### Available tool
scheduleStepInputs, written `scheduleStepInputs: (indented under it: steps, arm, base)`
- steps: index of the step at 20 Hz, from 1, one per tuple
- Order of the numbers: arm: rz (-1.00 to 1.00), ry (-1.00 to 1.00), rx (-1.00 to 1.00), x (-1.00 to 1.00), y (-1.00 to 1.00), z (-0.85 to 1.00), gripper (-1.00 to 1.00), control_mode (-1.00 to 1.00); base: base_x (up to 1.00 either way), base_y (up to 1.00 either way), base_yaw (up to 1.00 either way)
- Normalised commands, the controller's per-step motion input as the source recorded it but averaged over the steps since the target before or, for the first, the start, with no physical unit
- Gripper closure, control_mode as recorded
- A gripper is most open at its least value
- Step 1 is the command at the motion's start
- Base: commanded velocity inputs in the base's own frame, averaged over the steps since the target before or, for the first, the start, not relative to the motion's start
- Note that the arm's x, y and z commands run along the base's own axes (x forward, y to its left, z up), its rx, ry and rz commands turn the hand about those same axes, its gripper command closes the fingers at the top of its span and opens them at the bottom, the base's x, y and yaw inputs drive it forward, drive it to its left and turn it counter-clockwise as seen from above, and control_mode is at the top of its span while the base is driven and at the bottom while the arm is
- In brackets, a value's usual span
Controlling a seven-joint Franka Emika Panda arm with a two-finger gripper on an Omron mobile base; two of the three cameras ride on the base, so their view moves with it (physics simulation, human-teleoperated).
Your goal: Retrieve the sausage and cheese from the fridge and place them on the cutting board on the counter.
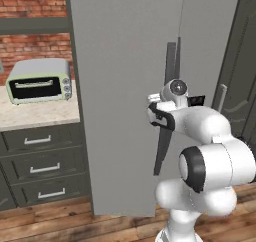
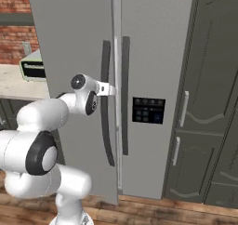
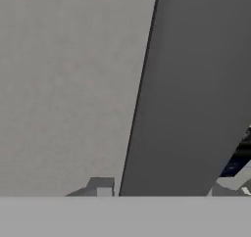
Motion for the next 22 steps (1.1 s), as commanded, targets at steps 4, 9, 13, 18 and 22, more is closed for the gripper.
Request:
scheduleStepInputs:
  steps: [4, 9, 13, 18, 22]
  arm:
    - [0.00, 0.10, 0.00, -0.88, 0.54, 0.70, 1.00, -1.00]
    - [0.00, 0.04, 0.00, -0.75, 0.69, 0.65, 1.00, -1.00]
    - [0.00, 0.03, 0.00, -0.74, 0.64, 0.58, 1.00, -1.00]
    - [0.00, 0.02, -0.01, -0.24, 0.32, 0.39, 1.00, -1.00]
    - [0.00, 0.00, -0.01, -0.40, -0.08, 0.48, 1.00, -1.00]
  base:
    - [0.00, 0.00, 0.00]
    - [0.00, 0.00, 0.00]
    - [0.00, 0.00, 0.00]
    - [0.00, 0.00, 0.00]
    - [0.00, 0.00, 0.00]
